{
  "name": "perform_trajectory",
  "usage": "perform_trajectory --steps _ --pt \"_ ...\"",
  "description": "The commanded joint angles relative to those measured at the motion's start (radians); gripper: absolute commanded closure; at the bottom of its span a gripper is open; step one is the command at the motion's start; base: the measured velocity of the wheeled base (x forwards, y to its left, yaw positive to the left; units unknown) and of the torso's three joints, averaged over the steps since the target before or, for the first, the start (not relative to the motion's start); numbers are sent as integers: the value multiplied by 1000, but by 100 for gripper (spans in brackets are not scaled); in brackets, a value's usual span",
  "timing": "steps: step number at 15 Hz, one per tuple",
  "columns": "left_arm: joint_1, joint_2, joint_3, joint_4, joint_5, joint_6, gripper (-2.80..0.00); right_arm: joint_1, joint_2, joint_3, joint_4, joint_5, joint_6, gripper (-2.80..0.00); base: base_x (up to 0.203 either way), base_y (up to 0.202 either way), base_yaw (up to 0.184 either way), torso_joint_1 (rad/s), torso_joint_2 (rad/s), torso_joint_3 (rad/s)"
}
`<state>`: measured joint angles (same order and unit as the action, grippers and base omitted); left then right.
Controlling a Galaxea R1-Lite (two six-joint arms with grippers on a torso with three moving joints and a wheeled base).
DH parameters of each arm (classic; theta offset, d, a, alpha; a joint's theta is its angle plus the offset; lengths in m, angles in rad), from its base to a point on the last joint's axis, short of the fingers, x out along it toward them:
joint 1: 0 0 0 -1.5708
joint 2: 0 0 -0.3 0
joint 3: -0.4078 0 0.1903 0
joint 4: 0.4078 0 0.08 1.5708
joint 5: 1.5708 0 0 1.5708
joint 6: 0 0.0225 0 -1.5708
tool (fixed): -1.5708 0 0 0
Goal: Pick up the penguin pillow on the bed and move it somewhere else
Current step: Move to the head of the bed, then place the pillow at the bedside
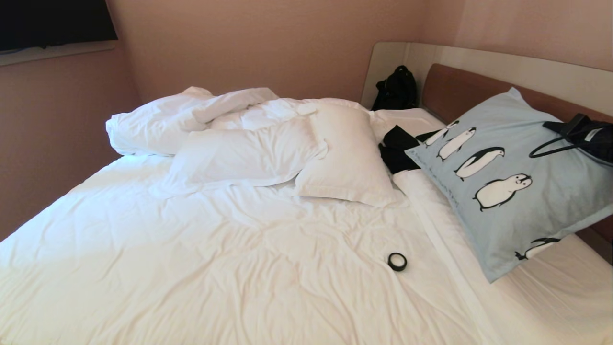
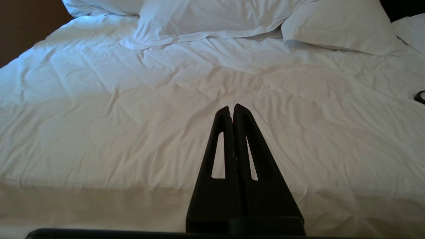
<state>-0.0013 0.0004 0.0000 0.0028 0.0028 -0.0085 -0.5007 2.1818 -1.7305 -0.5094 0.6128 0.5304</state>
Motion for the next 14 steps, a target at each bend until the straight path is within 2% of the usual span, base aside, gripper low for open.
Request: perform_trajectory --steps 1,9,14 --pt "0 0 2 0 0 -1 0 -27 32 -14 -2 57 8 0 0 0 0 0 0 0" --pt "0 0 2 0 0 -1 0 -134 96 -33 -1 266 8 0 0 0 0 0 0 0" --pt "0 0 2 0 0 -1 0 -142 151 -37 -47 278 10 0 0 0 0 0 0 0"
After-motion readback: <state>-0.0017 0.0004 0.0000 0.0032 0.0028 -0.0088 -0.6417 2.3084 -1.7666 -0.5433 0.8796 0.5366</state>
